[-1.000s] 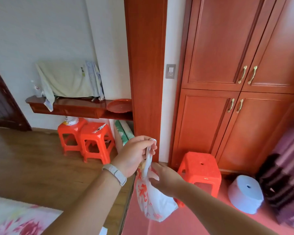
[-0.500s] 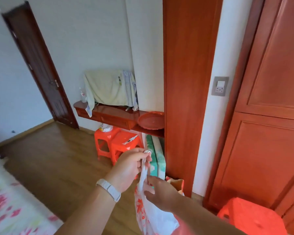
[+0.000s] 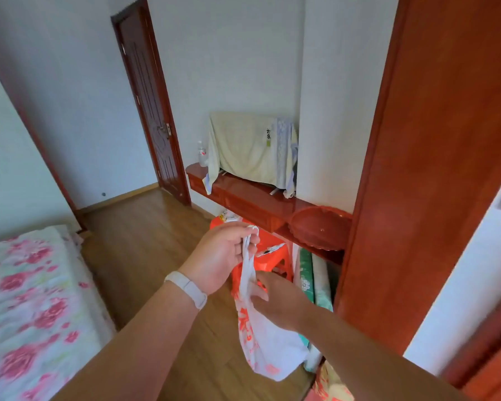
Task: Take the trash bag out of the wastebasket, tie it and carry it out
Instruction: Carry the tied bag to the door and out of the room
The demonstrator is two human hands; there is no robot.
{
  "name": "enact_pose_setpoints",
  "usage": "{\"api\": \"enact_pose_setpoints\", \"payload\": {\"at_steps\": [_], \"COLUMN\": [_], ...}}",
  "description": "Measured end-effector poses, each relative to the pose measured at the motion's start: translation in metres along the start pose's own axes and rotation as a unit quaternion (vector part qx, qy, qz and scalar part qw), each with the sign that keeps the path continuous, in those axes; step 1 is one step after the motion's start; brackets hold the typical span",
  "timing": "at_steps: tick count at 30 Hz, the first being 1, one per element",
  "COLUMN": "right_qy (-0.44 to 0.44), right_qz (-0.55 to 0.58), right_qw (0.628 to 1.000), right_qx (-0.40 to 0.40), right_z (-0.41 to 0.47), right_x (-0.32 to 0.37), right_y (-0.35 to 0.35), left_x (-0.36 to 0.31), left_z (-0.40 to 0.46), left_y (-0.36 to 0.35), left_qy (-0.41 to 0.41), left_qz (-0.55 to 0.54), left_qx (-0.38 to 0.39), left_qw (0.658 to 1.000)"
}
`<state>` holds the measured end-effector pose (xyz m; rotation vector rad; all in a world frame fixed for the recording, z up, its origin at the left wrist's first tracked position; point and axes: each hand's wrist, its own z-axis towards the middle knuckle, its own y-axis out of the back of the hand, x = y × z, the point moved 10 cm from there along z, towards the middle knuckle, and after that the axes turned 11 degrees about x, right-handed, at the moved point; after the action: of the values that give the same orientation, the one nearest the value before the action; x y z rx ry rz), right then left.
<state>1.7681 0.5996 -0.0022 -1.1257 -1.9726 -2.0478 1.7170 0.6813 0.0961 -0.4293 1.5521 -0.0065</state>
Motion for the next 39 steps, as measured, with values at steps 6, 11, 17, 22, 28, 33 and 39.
{"api": "enact_pose_setpoints", "payload": {"at_steps": [6, 11, 17, 22, 28, 33, 39], "right_qy": [-0.006, -0.004, 0.024, 0.055, 0.086, 0.122, 0.167], "right_qz": [-0.018, -0.038, -0.058, -0.047, -0.03, -0.028, -0.019], "right_qw": [0.999, 0.998, 0.996, 0.994, 0.99, 0.981, 0.969], "right_qx": [0.035, 0.057, 0.063, 0.087, 0.112, 0.146, 0.18], "right_z": [0.107, 0.196, 0.295, 0.374, 0.458, 0.542, 0.649], "right_x": [-0.002, 0.023, 0.067, 0.095, 0.111, 0.112, 0.129], "right_y": [-0.012, -0.005, 0.003, 0.003, -0.009, -0.031, -0.023], "left_x": [-0.007, -0.033, -0.074, -0.105, -0.114, -0.11, -0.141], "left_z": [0.072, 0.118, 0.148, 0.173, 0.216, 0.259, 0.325], "left_y": [0.084, 0.162, 0.244, 0.307, 0.376, 0.449, 0.519], "left_qy": [0.008, 0.008, -0.025, -0.038, -0.036, -0.016, -0.021], "left_qz": [-0.018, -0.033, -0.023, -0.016, 0.012, 0.019, 0.021], "left_qx": [-0.01, -0.021, -0.031, -0.066, -0.11, -0.152, -0.194], "left_qw": [1.0, 0.999, 0.999, 0.997, 0.993, 0.988, 0.981]}}
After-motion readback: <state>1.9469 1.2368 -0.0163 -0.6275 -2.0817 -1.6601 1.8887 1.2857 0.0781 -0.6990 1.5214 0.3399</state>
